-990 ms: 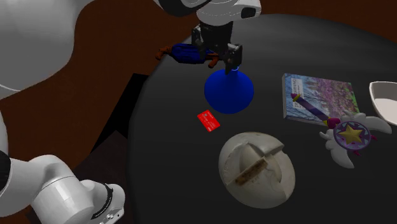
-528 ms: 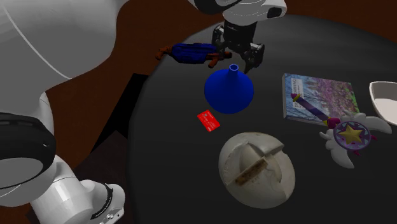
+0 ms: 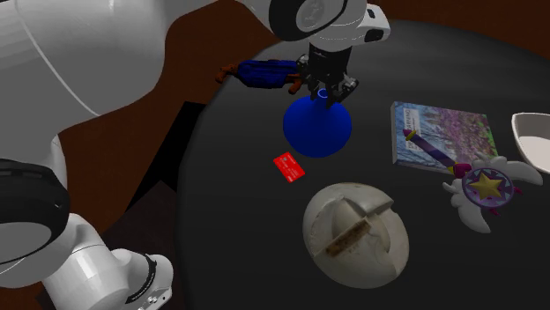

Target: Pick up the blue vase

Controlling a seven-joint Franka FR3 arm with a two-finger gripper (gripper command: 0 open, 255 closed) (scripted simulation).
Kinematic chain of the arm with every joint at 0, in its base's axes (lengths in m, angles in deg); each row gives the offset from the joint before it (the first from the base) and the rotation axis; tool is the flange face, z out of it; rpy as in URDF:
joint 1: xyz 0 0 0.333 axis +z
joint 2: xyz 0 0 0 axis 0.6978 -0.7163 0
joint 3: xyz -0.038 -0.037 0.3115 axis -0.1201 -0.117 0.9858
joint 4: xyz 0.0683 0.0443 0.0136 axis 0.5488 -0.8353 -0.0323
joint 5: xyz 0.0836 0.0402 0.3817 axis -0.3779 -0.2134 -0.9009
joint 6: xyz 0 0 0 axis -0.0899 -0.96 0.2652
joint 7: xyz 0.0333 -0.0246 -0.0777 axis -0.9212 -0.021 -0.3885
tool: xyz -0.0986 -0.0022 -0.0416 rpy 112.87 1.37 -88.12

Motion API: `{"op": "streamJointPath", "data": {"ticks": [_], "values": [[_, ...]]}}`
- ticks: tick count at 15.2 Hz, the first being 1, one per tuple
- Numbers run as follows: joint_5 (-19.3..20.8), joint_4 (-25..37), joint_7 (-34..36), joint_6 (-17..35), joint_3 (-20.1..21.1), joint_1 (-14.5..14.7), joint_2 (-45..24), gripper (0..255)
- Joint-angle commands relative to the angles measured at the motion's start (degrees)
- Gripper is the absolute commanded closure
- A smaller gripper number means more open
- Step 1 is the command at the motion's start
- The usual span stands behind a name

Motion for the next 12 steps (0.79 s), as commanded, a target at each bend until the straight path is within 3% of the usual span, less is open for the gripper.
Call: {"op": "streamJointPath", "data": {"ticks": [1, 8, 12], "values": [[0.01, -0.12, -0.01, 0.08, 0.00, 0.00, 0.04, 255], [-0.01, -0.01, -0.02, 0.03, -0.01, -0.01, -0.01, 255], [-0.29, 4.50, -0.10, -3.47, -0.10, -0.23, -1.06, 255]]}}
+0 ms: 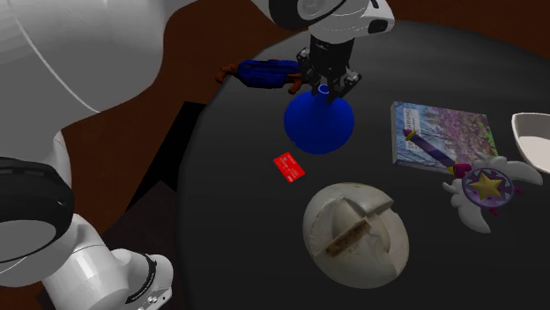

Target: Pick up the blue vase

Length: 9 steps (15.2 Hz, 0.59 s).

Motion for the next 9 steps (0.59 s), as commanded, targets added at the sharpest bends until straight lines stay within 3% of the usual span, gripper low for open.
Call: {"op": "streamJointPath", "data": {"ticks": [1, 9], "values": [[-0.16, 2.43, -0.01, -1.79, -0.04, -0.10, -0.60, 255], [-1.22, 13.71, -0.32, -9.64, -0.30, -0.96, -4.15, 255]]}}
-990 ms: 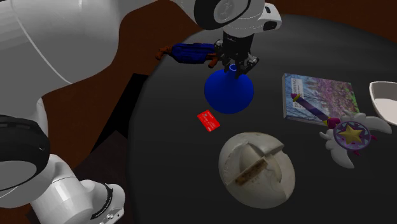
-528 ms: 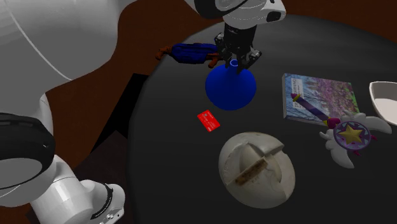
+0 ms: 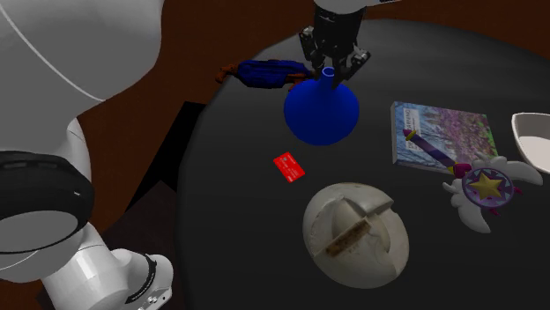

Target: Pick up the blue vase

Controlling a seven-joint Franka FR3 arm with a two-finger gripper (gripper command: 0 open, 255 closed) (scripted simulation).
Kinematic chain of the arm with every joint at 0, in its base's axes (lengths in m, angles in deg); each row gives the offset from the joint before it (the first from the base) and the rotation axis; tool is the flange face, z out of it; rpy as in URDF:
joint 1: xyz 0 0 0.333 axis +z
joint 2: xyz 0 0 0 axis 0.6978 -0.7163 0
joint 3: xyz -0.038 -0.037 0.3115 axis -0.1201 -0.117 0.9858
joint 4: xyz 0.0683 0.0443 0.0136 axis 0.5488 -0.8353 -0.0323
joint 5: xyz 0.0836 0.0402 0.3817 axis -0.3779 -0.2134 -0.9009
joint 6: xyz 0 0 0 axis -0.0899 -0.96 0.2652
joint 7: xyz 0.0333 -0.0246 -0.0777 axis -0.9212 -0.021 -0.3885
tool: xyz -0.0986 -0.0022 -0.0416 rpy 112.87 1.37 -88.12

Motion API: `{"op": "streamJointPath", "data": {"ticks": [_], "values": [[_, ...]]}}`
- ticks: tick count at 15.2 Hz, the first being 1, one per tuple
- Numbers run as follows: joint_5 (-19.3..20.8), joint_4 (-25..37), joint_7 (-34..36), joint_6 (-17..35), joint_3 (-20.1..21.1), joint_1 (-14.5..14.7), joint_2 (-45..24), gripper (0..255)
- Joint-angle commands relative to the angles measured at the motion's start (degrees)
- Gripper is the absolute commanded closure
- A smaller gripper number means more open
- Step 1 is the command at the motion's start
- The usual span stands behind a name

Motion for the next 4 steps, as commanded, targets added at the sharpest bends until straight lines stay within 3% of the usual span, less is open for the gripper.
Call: {"op": "streamJointPath", "data": {"ticks": [1, 4], "values": [[-0.33, 3.29, 0.02, -2.19, -0.04, -0.23, -1.08, 255], [-0.56, 5.31, -0.04, -3.48, -0.08, -0.44, -1.83, 255]]}}
